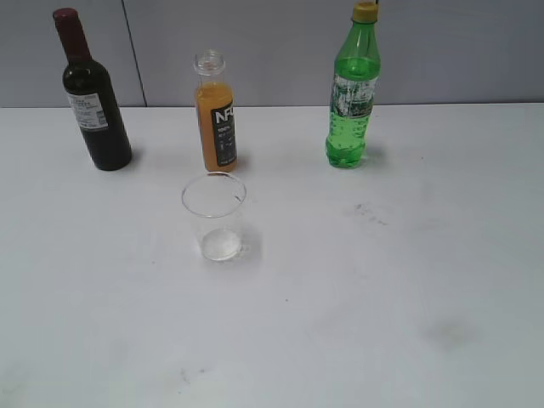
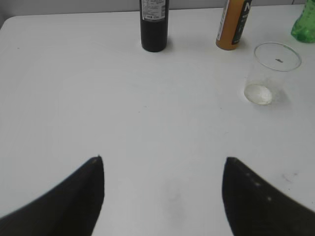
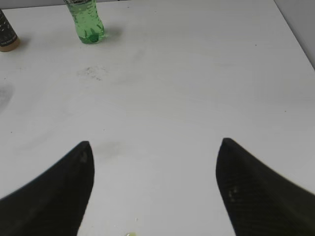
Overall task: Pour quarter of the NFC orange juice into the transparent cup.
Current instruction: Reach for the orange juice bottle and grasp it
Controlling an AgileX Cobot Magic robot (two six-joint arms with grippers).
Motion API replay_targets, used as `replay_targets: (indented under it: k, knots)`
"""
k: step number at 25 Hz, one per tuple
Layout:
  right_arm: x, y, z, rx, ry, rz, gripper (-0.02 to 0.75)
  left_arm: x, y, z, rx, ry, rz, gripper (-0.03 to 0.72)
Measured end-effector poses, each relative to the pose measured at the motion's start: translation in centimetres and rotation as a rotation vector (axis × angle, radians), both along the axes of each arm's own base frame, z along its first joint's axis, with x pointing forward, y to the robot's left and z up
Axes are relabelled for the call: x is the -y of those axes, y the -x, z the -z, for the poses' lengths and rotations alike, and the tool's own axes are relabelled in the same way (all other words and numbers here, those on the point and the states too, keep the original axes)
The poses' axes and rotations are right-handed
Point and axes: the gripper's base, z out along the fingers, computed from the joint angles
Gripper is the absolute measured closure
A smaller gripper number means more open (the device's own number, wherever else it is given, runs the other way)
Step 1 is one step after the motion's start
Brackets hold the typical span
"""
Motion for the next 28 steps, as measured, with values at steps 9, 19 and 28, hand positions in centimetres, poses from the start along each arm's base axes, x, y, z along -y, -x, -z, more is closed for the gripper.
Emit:
replay_targets:
  k: [9,19,28]
  knots:
    - [0.0,0.0,0.0,0.0,0.0,0.0,0.147,0.0,0.0,0.0,0.0,0.0,0.0,0.119]
    - [0.0,0.0,0.0,0.0,0.0,0.0,0.147,0.0,0.0,0.0,0.0,0.0,0.0,0.119]
    - [0.0,0.0,0.0,0.0,0.0,0.0,0.147,0.0,0.0,0.0,0.0,0.0,0.0,0.119]
